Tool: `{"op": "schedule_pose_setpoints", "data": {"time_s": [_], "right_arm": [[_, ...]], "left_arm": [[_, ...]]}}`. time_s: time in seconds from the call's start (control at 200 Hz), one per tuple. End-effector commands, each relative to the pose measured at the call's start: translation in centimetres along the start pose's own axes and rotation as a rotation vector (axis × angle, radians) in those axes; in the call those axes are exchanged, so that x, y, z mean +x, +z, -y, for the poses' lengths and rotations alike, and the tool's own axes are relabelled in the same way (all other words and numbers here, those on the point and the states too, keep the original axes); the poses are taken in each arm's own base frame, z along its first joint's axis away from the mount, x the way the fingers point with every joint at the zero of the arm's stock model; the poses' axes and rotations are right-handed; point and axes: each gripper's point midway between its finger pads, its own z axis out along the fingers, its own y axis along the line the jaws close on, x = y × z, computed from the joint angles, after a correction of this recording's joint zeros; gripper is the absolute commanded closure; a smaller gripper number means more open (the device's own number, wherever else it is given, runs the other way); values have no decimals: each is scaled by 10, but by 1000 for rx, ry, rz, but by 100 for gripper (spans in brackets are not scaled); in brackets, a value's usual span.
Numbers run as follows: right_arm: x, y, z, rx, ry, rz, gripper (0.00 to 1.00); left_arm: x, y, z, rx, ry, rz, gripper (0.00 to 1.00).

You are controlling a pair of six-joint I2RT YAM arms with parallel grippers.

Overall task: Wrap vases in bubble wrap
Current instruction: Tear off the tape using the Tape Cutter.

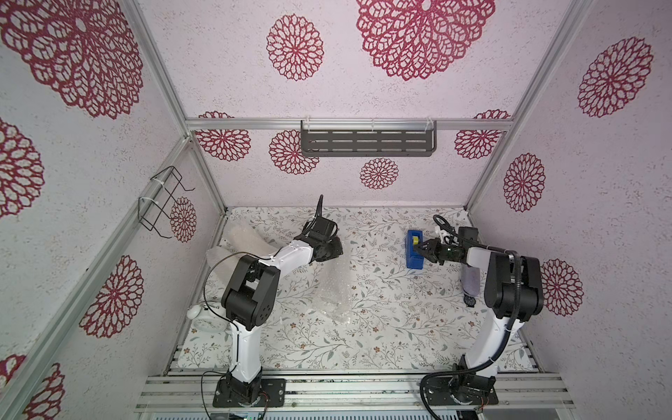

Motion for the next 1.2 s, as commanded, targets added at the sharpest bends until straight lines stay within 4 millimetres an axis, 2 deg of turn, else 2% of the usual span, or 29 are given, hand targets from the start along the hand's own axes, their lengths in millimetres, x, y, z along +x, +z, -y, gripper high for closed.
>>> {"op": "schedule_pose_setpoints", "data": {"time_s": [0.0, 0.27, 0.415, 0.46, 0.615, 0.891, 1.031, 1.196], "right_arm": [[9, 9, 10, 18, 32, -27, 71], [7, 13, 12, 3, 48, -18, 82], [3, 12, 5, -29, 55, 2, 92], [0, 11, 1, -45, 54, 13, 100], [-11, -1, -14, -53, 31, 78, 100], [-29, -34, -62, -130, -46, 206, 100], [-28, -43, -78, -172, -62, 221, 100], [-22, -61, -84, -155, -68, 264, 100]], "left_arm": [[35, 20, -17, -47, 0, -101, 92], [35, 23, -18, -55, -3, -109, 91], [38, 23, -19, -54, -6, -114, 91], [39, 23, -20, -57, -7, -117, 91], [43, 26, -23, -64, -2, -129, 90], [45, 27, -28, -75, -4, -131, 91], [46, 27, -28, -73, 0, -137, 91], [45, 24, -30, -79, 4, -142, 91]]}}
